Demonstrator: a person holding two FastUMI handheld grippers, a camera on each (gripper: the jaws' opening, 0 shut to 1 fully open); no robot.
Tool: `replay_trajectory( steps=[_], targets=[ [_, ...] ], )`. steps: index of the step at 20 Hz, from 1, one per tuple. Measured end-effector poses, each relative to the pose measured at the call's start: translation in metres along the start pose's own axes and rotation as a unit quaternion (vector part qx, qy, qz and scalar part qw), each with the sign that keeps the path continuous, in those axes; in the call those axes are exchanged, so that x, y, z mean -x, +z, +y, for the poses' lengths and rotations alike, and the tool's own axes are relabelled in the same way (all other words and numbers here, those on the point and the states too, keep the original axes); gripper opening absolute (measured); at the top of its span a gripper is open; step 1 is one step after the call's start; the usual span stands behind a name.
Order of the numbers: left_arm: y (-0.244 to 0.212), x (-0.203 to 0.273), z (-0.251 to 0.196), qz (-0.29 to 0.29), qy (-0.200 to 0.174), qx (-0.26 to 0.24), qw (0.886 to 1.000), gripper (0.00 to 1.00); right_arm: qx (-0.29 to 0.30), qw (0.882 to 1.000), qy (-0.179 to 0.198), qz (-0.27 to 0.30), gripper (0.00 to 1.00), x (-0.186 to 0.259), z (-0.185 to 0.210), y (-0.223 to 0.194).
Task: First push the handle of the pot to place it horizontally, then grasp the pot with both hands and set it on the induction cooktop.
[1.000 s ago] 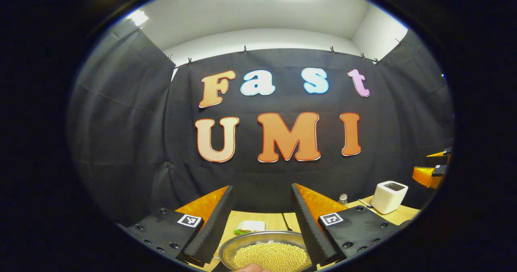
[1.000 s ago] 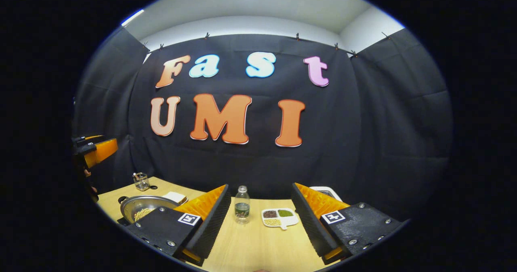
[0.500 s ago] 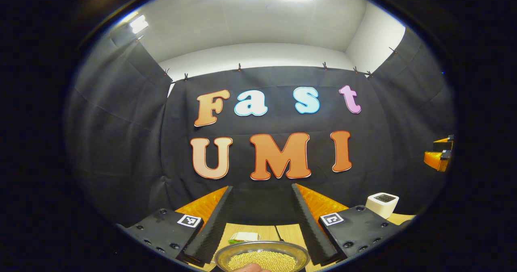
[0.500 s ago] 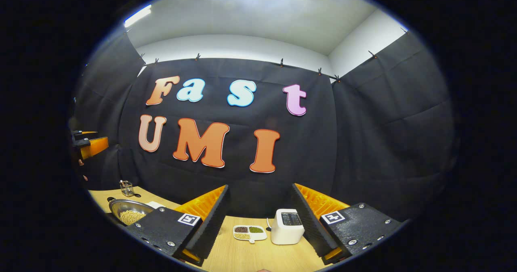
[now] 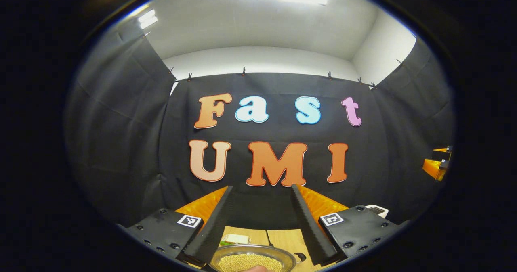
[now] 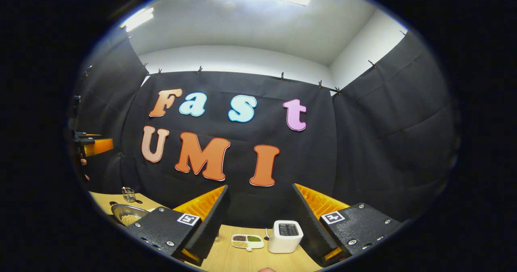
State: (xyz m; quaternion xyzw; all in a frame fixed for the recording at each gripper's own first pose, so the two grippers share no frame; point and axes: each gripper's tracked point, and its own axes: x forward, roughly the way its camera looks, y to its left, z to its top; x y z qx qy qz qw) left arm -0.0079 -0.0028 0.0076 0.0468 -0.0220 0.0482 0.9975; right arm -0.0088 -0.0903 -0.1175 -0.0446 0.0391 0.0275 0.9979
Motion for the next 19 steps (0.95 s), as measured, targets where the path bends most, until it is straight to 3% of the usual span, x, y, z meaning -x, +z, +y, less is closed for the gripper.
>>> replay_trajectory(
  steps=[6,13,17,19],
  targets=[
    [0.023,-0.002,-0.011,-0.014,-0.012,0.016,1.000,0.95,-0.006,1.000,0.019,-0.005,0.95,0.003,0.008,0.011],
    [0.033,-0.002,-0.019,-0.022,-0.022,0.033,0.999,0.95,-0.007,1.000,0.003,-0.003,0.95,0.010,-0.003,0.018],
    [0.031,0.000,-0.010,-0.027,-0.008,0.036,0.999,0.91,-0.010,1.000,0.000,-0.006,0.95,0.012,-0.003,0.016],
    [0.028,0.001,-0.011,-0.027,-0.007,0.036,0.999,0.94,-0.011,1.000,0.001,-0.005,0.95,0.015,-0.001,0.015]
  ],
)
